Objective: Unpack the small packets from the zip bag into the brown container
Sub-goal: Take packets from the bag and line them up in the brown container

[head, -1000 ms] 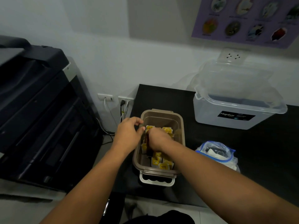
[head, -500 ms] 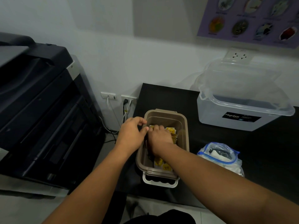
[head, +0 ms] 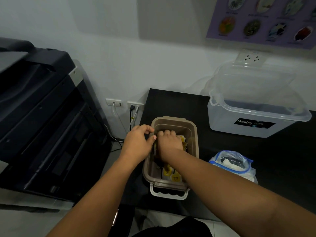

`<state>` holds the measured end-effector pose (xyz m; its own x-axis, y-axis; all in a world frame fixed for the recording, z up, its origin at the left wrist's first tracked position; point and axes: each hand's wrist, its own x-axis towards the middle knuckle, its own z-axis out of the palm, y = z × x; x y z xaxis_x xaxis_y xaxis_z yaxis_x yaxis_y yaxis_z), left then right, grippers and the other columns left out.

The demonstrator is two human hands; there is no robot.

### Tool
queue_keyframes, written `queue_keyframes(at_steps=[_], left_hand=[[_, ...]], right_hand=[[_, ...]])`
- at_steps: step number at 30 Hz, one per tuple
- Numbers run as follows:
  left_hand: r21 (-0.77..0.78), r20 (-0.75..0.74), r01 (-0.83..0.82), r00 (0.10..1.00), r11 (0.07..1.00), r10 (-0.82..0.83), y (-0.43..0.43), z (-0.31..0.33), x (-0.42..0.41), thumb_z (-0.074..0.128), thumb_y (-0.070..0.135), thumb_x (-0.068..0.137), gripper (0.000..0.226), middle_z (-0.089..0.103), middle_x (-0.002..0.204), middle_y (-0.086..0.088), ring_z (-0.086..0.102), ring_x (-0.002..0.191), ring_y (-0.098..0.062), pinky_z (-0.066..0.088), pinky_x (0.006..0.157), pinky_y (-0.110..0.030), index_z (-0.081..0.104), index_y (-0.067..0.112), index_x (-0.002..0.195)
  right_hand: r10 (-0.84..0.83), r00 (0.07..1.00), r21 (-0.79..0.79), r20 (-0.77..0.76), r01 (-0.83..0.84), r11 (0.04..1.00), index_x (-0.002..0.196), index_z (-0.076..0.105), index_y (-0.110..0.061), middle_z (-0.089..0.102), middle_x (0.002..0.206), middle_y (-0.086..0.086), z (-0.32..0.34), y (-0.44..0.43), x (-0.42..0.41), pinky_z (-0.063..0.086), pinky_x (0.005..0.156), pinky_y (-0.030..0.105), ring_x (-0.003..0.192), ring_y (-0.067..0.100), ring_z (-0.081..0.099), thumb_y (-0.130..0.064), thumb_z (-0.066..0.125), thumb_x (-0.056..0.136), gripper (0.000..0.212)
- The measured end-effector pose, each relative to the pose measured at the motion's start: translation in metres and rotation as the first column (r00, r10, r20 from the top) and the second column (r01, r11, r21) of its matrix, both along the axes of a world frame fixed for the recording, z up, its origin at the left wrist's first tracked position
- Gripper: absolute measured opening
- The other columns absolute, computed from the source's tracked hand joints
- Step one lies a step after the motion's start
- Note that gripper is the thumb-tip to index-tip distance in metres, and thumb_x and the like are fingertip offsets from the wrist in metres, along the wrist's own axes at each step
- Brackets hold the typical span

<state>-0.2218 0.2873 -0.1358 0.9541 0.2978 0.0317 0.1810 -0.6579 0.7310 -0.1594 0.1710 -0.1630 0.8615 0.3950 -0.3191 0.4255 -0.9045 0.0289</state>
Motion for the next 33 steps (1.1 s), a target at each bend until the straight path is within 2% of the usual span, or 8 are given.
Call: queue_keyframes(at_steps=[3,6,9,12,16,22,28,33], left_hand=[[0.058,-0.021,0.021,1.000,0.998,-0.020,-0.001,0.007,0.002,0.070,0.029,0.093,0.026,0.061,0.113,0.004,0.060,0.099,-0.013,0.045,0.088,-0.025,0.067,0.024,0.118],[0.130,0.050,0.013,0.999,0.991,-0.019,-0.011,0.023,0.007,0.067,0.029,0.095,0.027,0.059,0.119,0.000,0.059,0.107,-0.018,0.050,0.094,-0.033,0.066,0.024,0.121],[0.151,0.127,0.014,0.991,0.989,-0.033,-0.037,0.042,0.020,0.065,0.032,0.096,0.021,0.060,0.118,0.003,0.059,0.111,-0.018,0.049,0.097,-0.033,0.069,0.026,0.116],[0.119,0.193,0.062,0.978,0.991,-0.084,-0.083,0.056,0.033,0.065,0.033,0.095,0.020,0.061,0.116,0.006,0.060,0.107,-0.015,0.052,0.096,-0.035,0.070,0.027,0.114],[0.027,0.178,0.213,0.960,0.977,-0.215,-0.158,0.059,0.046,0.070,0.024,0.093,0.020,0.065,0.105,0.003,0.063,0.087,-0.009,0.054,0.089,-0.031,0.072,0.021,0.113],[-0.017,-0.109,0.381,0.918,0.925,-0.380,-0.238,0.025,0.062,0.069,0.022,0.094,0.020,0.071,0.096,0.009,0.062,0.079,0.000,0.054,0.081,-0.023,0.072,0.022,0.114],[0.313,-0.567,0.575,0.752,0.756,-0.337,-0.283,-0.028,0.085,0.063,0.025,0.095,0.017,0.068,0.097,0.000,0.066,0.086,-0.018,0.058,0.080,-0.037,0.070,0.024,0.110],[0.391,-0.691,0.651,0.674,0.650,-0.260,-0.294,-0.051,0.088,0.066,0.029,0.091,0.020,0.065,0.100,-0.003,0.064,0.087,-0.021,0.052,0.070,-0.035,0.068,0.022,0.110]], right_hand=[[-0.019,0.998,0.137,-0.063,0.027,0.990,0.140,0.048,-0.016,0.050,0.140,0.012,0.030,-0.009,0.001,0.045,0.108,0.049,0.131,0.032,0.047,-0.028,0.077,0.085,0.063],[-0.050,0.990,0.339,-0.133,0.093,0.936,0.119,0.062,-0.023,0.060,0.118,0.003,0.068,-0.039,0.003,0.054,0.097,0.045,0.108,0.023,0.061,-0.020,0.070,0.091,0.029],[-0.163,0.977,0.579,-0.138,0.213,0.787,0.102,0.067,-0.026,0.065,0.100,-0.004,0.094,-0.091,0.002,0.056,0.085,0.035,0.092,0.014,0.063,-0.022,0.065,0.096,0.007],[-0.264,0.958,0.703,-0.115,0.266,0.659,0.101,0.067,-0.024,0.066,0.092,-0.007,0.104,-0.148,0.008,0.051,0.075,0.027,0.084,0.011,0.063,-0.019,0.064,0.098,0.007],[-0.347,0.925,0.648,-0.153,0.359,0.672,0.098,0.063,-0.032,0.064,0.090,-0.010,0.085,-0.225,0.024,0.043,0.067,0.019,0.086,0.010,0.063,-0.016,0.063,0.099,0.015],[-0.392,0.897,0.582,-0.204,0.433,0.688,0.104,0.071,-0.024,0.067,0.092,-0.009,0.042,-0.298,0.024,0.052,0.080,0.025,0.085,0.006,0.064,-0.013,0.066,0.097,0.014],[-0.306,0.896,0.375,-0.322,0.417,0.828,0.099,0.073,-0.027,0.072,0.091,-0.003,0.003,-0.313,0.027,0.059,0.081,0.037,0.085,0.015,0.069,-0.024,0.061,0.098,0.012],[-0.309,0.890,0.065,-0.335,0.349,0.935,0.105,0.072,-0.024,0.068,0.093,0.001,-0.013,-0.310,0.031,0.058,0.076,0.035,0.081,0.019,0.066,-0.031,0.064,0.095,0.015]])
